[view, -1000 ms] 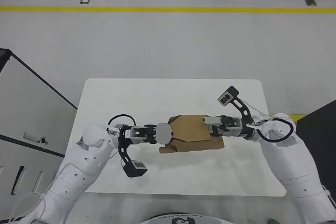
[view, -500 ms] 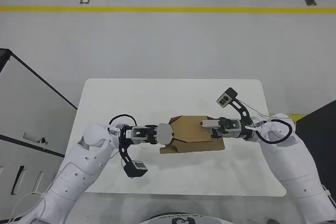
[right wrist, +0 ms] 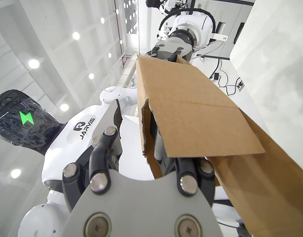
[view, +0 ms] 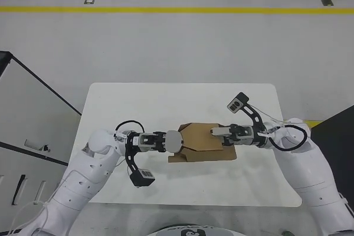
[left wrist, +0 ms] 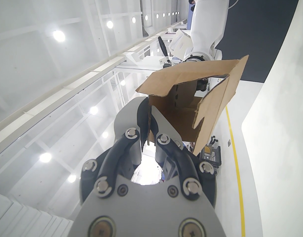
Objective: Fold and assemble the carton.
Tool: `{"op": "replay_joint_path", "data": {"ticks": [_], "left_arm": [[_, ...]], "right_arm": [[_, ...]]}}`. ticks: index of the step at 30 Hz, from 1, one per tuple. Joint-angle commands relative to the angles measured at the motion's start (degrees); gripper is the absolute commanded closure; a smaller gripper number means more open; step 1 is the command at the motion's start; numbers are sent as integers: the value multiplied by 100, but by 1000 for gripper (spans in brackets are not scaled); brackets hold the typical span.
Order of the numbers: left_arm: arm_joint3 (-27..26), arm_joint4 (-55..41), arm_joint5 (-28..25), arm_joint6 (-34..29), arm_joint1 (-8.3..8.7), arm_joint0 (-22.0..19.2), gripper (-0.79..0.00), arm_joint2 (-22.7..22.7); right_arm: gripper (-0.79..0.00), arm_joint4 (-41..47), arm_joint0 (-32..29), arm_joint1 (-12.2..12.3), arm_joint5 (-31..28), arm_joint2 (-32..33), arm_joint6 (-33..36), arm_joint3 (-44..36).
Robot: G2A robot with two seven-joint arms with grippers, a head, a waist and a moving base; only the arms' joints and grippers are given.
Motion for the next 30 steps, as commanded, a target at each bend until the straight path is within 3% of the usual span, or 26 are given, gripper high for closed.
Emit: {"op": "replay_joint_path", "data": {"ticks": [1, 8, 16, 17, 18, 19, 30], "left_arm": [[11, -13, 10, 3, 0, -16, 0, 1], [61, -54, 24, -6, 2, -51, 0, 9], [115, -78, 37, 11, 5, -80, 0, 31], [121, -79, 36, 14, 5, -86, -154, 35], [129, -73, 35, 14, 5, -95, -542, 39], [135, -72, 32, 12, 5, -104, -785, 41], [198, -174, 135, -89, 37, -143, -785, -186]], "right_arm": [[-206, 10, 26, -3, -1, -26, 7, 17], [0, 26, 99, -11, -26, -111, -7, 73], [0, 65, 121, -13, -76, -142, -57, 121], [0, 66, 125, -13, -82, -145, -56, 130], [0, 73, 127, -12, -83, -145, -63, 145], [0, 78, 130, -12, -88, -144, -71, 158], [0, 286, 138, -16, -223, -102, -98, 372]]}}
